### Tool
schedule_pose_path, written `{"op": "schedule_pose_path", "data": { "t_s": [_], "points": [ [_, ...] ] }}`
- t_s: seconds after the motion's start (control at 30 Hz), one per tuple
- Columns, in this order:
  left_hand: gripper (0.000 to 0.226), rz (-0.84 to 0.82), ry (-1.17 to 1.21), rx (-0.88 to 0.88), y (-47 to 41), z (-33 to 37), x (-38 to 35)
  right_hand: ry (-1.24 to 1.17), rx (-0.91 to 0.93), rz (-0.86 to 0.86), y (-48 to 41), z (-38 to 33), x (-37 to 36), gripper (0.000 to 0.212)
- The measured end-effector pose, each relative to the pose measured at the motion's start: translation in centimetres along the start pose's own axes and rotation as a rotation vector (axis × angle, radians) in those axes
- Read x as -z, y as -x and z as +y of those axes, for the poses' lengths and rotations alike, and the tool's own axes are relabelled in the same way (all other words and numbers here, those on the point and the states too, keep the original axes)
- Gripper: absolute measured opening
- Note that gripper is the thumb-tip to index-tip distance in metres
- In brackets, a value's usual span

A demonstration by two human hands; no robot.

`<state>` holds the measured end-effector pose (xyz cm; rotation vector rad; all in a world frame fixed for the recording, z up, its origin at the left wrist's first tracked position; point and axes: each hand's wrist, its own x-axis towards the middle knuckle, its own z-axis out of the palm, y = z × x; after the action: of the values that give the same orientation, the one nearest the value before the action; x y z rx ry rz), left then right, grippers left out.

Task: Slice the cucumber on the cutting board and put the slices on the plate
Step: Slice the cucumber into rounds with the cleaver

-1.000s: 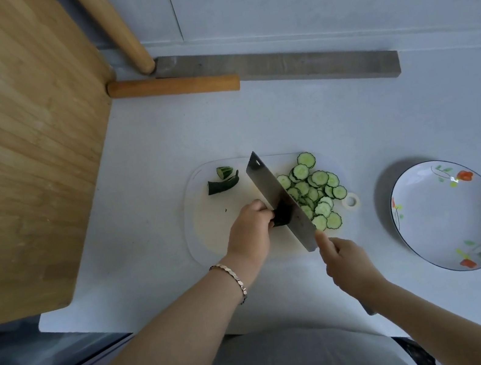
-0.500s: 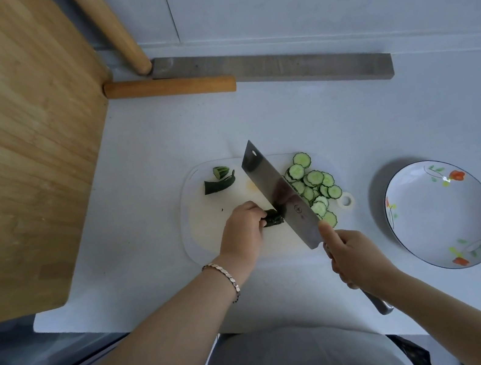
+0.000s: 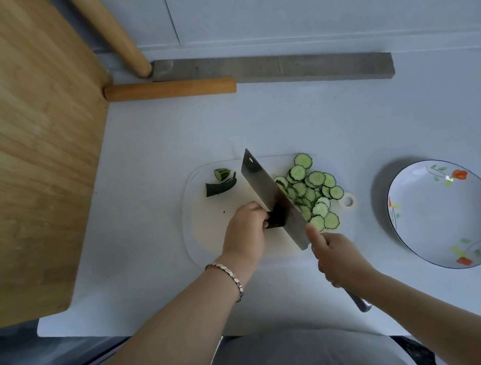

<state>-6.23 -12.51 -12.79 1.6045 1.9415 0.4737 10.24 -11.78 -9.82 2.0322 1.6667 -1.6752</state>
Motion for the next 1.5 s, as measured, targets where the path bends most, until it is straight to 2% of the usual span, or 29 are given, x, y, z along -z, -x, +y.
{"op": "schedule_pose_path", "data": {
  "t_s": [0.17,0.33,0.4,0.5,0.57,0.63,0.67,0.77,0.83,0.9,1.07,1.2,1.37,1.5],
  "points": [
    [0.015,0.015,-0.001,0.004,0.0,-0.1,0.0,-0.068,0.047,0.041,-0.2,-0.1,-0.8,0.049],
    [0.015,0.04,-0.036,-0.023,0.5,0.1,0.3,-0.153,-0.024,0.022,0.2,-0.5,1.2,0.05],
    [0.01,0.181,-0.072,-0.11,0.6,0.5,0.8,-0.04,0.034,0.052,0.7,-0.3,2.8,0.05],
    [0.013,0.537,-0.098,-0.264,0.6,1.4,2.3,0.232,0.159,0.146,1.4,0.0,4.9,0.051],
    [0.02,0.584,-0.029,-0.365,0.5,2.5,3.6,0.387,0.222,0.2,1.6,0.1,5.8,0.051],
    [0.033,0.407,-0.044,-0.449,0.0,3.7,4.8,0.517,0.247,0.227,1.6,0.0,6.4,0.049],
    [0.043,0.238,-0.099,-0.453,-0.4,4.2,5.3,0.575,0.249,0.225,1.6,-0.1,6.6,0.047],
    [0.072,-0.295,-0.338,-0.321,-2.0,4.7,5.5,0.764,0.296,0.208,1.3,-0.5,6.9,0.044],
    [0.075,-0.481,-0.472,-0.283,-2.9,4.3,5.1,0.871,0.333,0.184,1.2,-0.8,7.1,0.045],
    [0.078,-0.59,-0.516,-0.268,-3.7,3.8,4.8,0.946,0.351,0.15,1.1,-1.0,7.2,0.046],
    [0.078,-0.762,-0.458,-0.178,-5.6,4.3,4.3,1.057,0.386,0.119,0.9,-1.3,7.4,0.046],
    [0.076,-0.784,-0.457,-0.123,-7.3,4.5,3.2,1.111,0.441,0.113,0.7,-1.7,7.8,0.053],
    [0.074,-0.739,-0.425,-0.085,-8.9,4.8,2.4,1.115,0.454,0.114,0.6,-1.2,8.3,0.053],
    [0.07,-0.602,-0.463,-0.086,-9.7,4.5,2.1,1.1,0.468,0.13,0.7,-0.6,8.7,0.054]
  ]
}}
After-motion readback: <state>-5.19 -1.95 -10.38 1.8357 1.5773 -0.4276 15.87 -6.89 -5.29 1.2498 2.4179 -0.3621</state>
